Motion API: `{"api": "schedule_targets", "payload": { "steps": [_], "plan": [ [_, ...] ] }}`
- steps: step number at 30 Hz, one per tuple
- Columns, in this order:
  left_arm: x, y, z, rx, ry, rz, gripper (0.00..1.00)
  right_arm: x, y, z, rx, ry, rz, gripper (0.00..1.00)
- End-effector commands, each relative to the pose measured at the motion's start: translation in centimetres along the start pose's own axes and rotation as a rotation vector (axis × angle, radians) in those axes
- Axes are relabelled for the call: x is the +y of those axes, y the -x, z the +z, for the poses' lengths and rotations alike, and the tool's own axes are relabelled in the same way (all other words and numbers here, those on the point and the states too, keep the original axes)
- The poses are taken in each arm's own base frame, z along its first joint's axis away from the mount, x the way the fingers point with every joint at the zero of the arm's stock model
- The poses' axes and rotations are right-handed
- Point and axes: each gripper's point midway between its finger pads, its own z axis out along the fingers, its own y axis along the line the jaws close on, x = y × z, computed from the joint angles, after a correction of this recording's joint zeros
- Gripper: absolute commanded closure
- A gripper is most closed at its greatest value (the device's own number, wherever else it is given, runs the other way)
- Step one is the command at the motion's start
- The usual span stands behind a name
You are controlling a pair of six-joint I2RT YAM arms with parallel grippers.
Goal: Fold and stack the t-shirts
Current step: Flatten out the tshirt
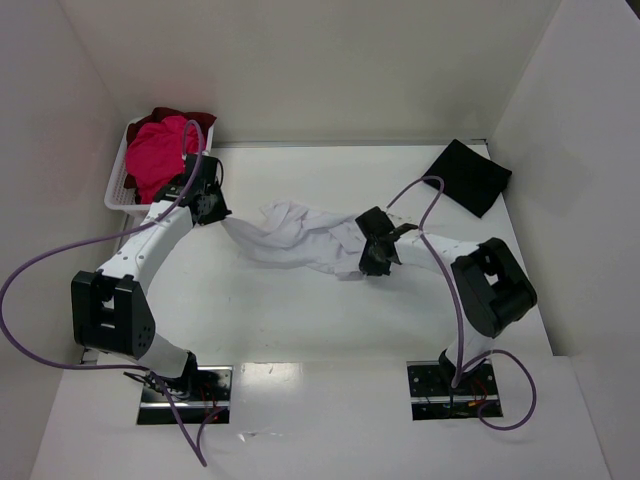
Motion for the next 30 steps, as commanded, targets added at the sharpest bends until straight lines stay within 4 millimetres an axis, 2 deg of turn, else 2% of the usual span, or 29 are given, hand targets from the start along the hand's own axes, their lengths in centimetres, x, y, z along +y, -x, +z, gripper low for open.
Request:
{"api": "schedule_targets", "payload": {
  "steps": [1,3,6,9,10,11,13,14,15,16,17,18,20,21,22,23,24,25,27,29,30],
  "plan": [
    [0.0,0.3,0.4,-0.010,-0.008,0.003,1.00,-1.3,-1.1,1.5,0.016,-0.071,-0.002,0.89],
    [0.0,0.3,0.4,-0.010,-0.008,0.003,1.00,-1.2,-0.7,1.1,0.005,-0.072,0.008,0.98],
    [0.0,0.3,0.4,-0.010,-0.008,0.012,1.00,-0.3,0.8,-1.0,-0.037,-0.043,0.017,1.00],
    [-0.7,1.5,-0.6,-0.032,-0.043,0.018,1.00,1.3,4.2,-5.3,-0.147,0.022,0.021,1.00],
    [-0.8,1.9,-1.0,-0.038,-0.045,0.033,1.00,2.7,6.7,-8.1,-0.210,0.084,0.052,1.00],
    [-1.7,3.9,-2.2,-0.087,-0.079,0.023,1.00,2.5,8.5,-9.5,-0.248,0.097,0.052,1.00],
    [-2.0,5.8,-4.3,-0.139,-0.099,0.047,1.00,2.7,11.6,-12.5,-0.323,0.136,0.075,1.00],
    [-2.4,6.9,-5.0,-0.166,-0.111,0.042,1.00,3.4,14.3,-15.5,-0.401,0.188,0.094,1.00],
    [-2.7,9.0,-7.1,-0.230,-0.123,0.044,1.00,2.6,16.4,-16.8,-0.444,0.195,0.099,1.00],
    [-2.8,9.9,-8.3,-0.259,-0.133,0.053,1.00,3.1,18.7,-19.2,-0.511,0.228,0.111,1.00],
    [-3.0,10.9,-9.5,-0.294,-0.148,0.046,1.00,3.0,20.1,-20.8,-0.557,0.248,0.090,1.00],
    [-3.2,12.7,-11.7,-0.352,-0.160,0.044,1.00,2.9,22.3,-23.4,-0.624,0.271,0.110,1.00],
    [-3.2,14.2,-14.6,-0.419,-0.184,0.042,1.00,3.4,24.2,-26.0,-0.692,0.296,0.087,1.00],
    [-3.2,14.8,-15.8,-0.443,-0.193,0.037,1.00,3.8,25.4,-28.4,-0.751,0.315,0.073,1.00],
    [-3.3,16.0,-18.2,-0.501,-0.217,0.025,1.00,4.2,26.2,-30.1,-0.794,0.336,0.065,1.00],
    [-3.3,16.6,-19.3,-0.531,-0.225,0.029,1.00,4.4,26.9,-31.6,-0.836,0.350,0.066,1.00],
    [-2.9,17.1,-21.1,-0.566,-0.228,0.019,1.00,4.6,27.7,-34.8,-0.902,0.389,0.066,1.00],
    [-2.9,17.5,-22.5,-0.598,-0.241,0.012,1.00,4.6,28.2,-36.1,-0.932,0.395,0.078,1.00],
    [-2.4,18.4,-25.6,-0.670,-0.254,0.002,1.00,4.4,28.5,-40.7,-1.035,0.452,0.079,1.00],
    [-1.8,18.6,-28.5,-0.724,-0.276,-0.010,1.00,4.1,28.5,-43.4,-1.089,0.484,0.083,1.00],
    [-1.4,18.6,-29.5,-0.744,-0.271,-0.019,1.00,3.7,28.3,-46.0,-1.137,0.510,0.086,1.00]
  ]
}}
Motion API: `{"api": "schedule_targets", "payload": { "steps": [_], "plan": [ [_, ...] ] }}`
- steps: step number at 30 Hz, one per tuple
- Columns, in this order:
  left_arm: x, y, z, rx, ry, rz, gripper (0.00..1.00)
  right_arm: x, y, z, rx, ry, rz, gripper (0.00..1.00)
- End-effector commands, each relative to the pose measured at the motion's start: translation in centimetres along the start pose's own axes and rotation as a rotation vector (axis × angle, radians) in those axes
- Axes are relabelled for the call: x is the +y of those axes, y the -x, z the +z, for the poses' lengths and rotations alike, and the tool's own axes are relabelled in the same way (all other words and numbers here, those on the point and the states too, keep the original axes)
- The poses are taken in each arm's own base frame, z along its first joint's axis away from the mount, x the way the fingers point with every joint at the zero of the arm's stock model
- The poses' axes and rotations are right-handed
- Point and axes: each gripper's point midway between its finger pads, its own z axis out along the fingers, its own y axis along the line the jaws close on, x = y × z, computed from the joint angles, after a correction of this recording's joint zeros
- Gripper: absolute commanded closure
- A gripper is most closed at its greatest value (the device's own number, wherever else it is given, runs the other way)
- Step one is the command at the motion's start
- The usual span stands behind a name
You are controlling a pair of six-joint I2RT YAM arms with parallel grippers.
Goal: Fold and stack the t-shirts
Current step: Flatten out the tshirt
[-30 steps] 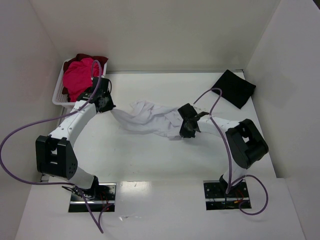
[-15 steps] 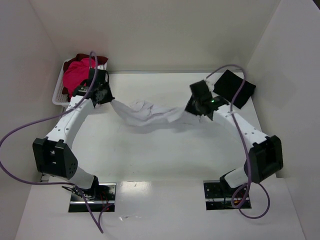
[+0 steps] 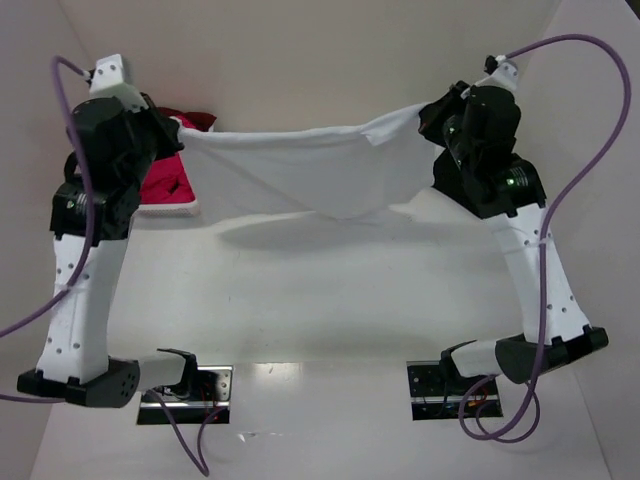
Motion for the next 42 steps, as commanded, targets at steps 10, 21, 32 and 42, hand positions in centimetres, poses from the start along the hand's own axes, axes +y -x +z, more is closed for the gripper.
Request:
{"api": "schedule_targets", "payload": {
  "steps": [10,21,32,42],
  "plan": [
    [0.0,8.0,-15.2,-0.314,-0.118,-0.054,1.00,3.5,13.0,-17.8,-0.368,0.244,0.018,1.00],
    [1.6,10.4,-22.4,-0.481,-0.112,-0.115,1.00,3.4,15.6,-25.4,-0.462,0.325,0.012,1.00],
    [2.2,-2.0,-6.7,-0.118,-0.014,-0.112,1.00,-2.0,3.7,-9.6,-0.198,0.034,0.014,1.00],
    [4.2,-16.7,5.1,0.231,0.078,-0.071,1.00,-6.8,-10.8,2.7,0.053,-0.099,0.012,1.00]
  ]
}}
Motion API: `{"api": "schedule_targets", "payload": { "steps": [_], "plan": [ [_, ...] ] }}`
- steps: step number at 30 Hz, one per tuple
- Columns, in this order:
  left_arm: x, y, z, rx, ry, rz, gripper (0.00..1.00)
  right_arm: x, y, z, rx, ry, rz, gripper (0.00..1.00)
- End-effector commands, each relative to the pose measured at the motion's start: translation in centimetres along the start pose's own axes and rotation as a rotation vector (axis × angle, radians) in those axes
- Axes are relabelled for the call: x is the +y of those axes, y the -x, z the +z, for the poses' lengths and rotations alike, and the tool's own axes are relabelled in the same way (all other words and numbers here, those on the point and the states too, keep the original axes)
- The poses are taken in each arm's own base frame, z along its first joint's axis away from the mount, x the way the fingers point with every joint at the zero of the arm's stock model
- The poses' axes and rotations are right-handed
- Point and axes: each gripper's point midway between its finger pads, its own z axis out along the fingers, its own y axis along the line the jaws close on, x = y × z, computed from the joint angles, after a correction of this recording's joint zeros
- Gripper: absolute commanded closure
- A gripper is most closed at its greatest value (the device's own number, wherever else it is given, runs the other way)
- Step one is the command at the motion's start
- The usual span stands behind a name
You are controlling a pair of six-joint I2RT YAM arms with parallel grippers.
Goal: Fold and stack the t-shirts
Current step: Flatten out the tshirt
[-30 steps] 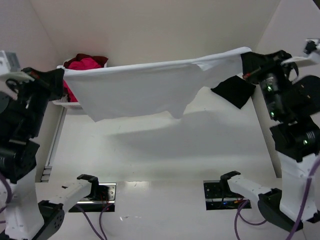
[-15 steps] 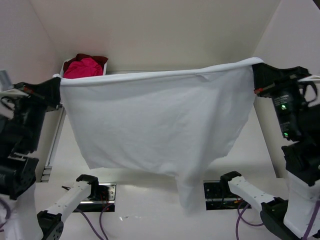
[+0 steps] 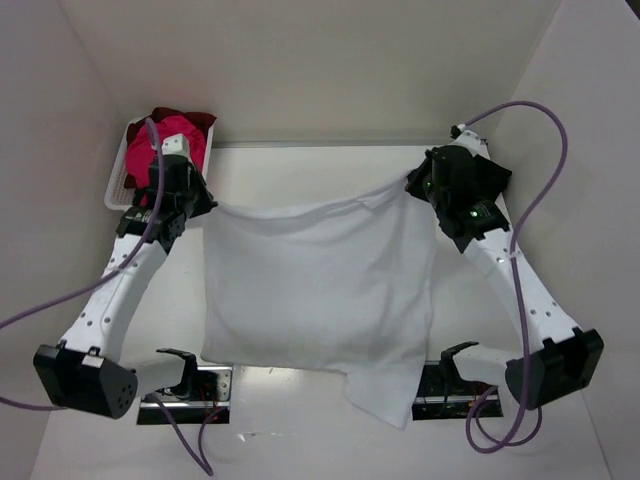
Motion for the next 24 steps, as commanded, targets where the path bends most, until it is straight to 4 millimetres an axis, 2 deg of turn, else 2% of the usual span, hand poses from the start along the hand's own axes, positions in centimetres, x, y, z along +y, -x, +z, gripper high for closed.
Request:
{"api": "schedule_targets", "payload": {
  "steps": [1,2,3,4,5,7,8,9,10,11,12,13,14,15,16,17,18,19,20,21,22,23,24],
  "plan": [
    [-1.1,1.8,2.7,-0.069,-0.023,-0.037,1.00,1.4,0.4,4.1,-0.079,0.026,0.069,1.00],
    [-1.0,0.7,4.8,-0.032,-0.006,-0.030,1.00,0.8,-0.3,5.3,-0.063,0.006,0.065,1.00],
    [-0.7,0.2,5.8,-0.013,0.018,-0.026,1.00,0.6,-1.8,7.5,-0.028,-0.018,0.053,1.00],
    [-0.8,0.1,6.9,-0.003,0.023,-0.024,1.00,0.5,-1.0,7.6,-0.047,-0.019,0.062,1.00],
    [-0.3,-1.2,9.0,0.043,0.058,-0.014,1.00,-0.8,-2.5,9.6,-0.008,-0.063,0.053,1.00],
    [-0.8,-0.4,10.8,0.039,0.068,-0.013,1.00,-0.4,-2.0,11.2,-0.014,-0.034,0.066,1.00],
    [-0.4,-1.7,12.9,0.080,0.097,-0.003,1.00,-0.9,-2.9,12.6,0.010,-0.043,0.065,1.00],
    [-1.0,-0.6,13.6,0.064,0.089,-0.007,1.00,-1.1,-2.0,13.4,-0.006,-0.040,0.075,1.00],
    [-0.8,-1.8,15.5,0.102,0.107,0.001,1.00,-1.9,-3.2,14.9,0.027,-0.058,0.073,1.00],
    [-0.5,-1.8,16.5,0.107,0.117,-0.002,1.00,-2.2,-3.3,15.7,0.037,-0.061,0.075,1.00],
    [-0.7,-1.7,17.3,0.110,0.119,-0.002,1.00,-1.8,-2.4,16.4,0.029,-0.045,0.082,1.00],
    [-0.5,-2.7,19.1,0.138,0.132,0.004,1.00,-2.4,-2.2,17.3,0.031,-0.054,0.077,1.00],
    [-0.5,-3.0,19.8,0.149,0.137,0.006,1.00,-2.2,-2.4,18.0,0.040,-0.048,0.076,1.00],
    [-0.7,-1.3,20.6,0.118,0.134,-0.006,1.00,-2.7,-2.6,19.6,0.054,-0.059,0.064,1.00],
    [-0.7,-1.4,21.2,0.127,0.138,-0.004,1.00,-3.0,-2.4,20.3,0.056,-0.058,0.057,1.00],
    [0.1,-2.1,22.6,0.144,0.158,-0.008,1.00,-2.8,-2.8,20.9,0.073,-0.053,0.056,1.00],
    [0.1,-2.0,23.1,0.143,0.158,-0.008,1.00,-2.5,-1.9,21.5,0.066,-0.038,0.050,1.00],
    [0.2,-0.8,23.6,0.121,0.159,-0.019,1.00,-2.7,-3.2,22.8,0.098,-0.034,0.048,1.00],
    [1.1,-1.2,24.6,0.131,0.176,-0.024,1.00,-2.8,-3.7,23.4,0.128,-0.017,0.052,1.00],
    [0.9,-1.4,24.9,0.142,0.169,-0.024,1.00,-2.3,-3.4,23.7,0.136,-0.005,0.053,1.00],
    [1.8,-1.3,25.6,0.144,0.183,-0.032,1.00,-2.5,-4.4,24.6,0.157,-0.005,0.052,1.00],
    [2.1,-0.3,25.8,0.124,0.185,-0.032,1.00,-2.3,-4.9,24.8,0.178,0.003,0.065,1.00],
    [1.9,-0.1,26.1,0.123,0.175,-0.034,1.00,-2.1,-4.9,25.0,0.180,0.011,0.077,1.00]
  ]
}}
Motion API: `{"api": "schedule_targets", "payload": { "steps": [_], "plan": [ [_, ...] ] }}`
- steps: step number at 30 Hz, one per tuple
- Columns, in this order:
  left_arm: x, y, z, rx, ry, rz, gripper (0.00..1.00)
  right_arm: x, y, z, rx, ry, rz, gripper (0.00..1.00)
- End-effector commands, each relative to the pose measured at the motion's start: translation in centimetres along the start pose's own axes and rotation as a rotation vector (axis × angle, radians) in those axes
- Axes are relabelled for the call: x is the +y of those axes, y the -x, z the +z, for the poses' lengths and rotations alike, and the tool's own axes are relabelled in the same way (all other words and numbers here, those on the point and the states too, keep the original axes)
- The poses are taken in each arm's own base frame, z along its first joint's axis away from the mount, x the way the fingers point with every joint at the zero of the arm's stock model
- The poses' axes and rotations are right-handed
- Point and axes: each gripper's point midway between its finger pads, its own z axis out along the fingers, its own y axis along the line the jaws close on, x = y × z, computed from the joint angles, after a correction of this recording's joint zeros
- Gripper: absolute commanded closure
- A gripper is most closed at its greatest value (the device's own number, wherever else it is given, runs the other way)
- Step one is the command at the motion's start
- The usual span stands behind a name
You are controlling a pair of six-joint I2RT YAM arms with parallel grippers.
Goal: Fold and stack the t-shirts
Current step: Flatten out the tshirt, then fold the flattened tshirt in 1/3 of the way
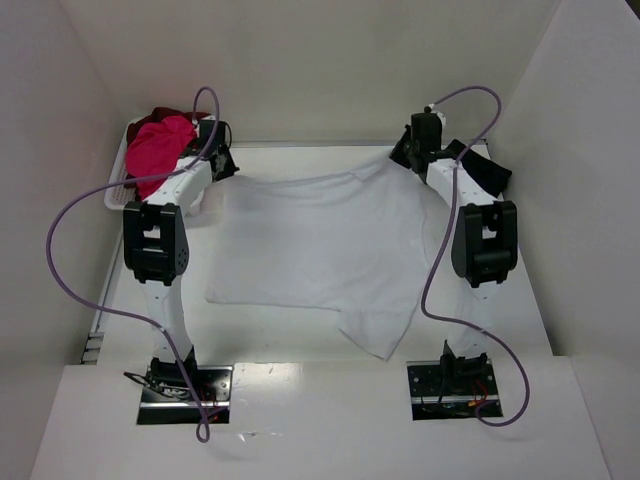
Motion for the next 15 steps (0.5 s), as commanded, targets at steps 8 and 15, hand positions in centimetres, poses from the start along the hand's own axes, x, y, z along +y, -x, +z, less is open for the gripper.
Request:
{"api": "schedule_targets", "payload": {
  "steps": [8,15],
  "plan": [
    [0.6,5.4,1.3,-0.089,-0.026,0.007,1.00,3.2,1.0,0.7,0.058,0.138,0.041,1.00],
    [1.4,5.0,0.3,-0.088,0.000,0.017,1.00,3.3,0.3,-2.6,0.075,0.162,0.068,1.00]
  ]
}}
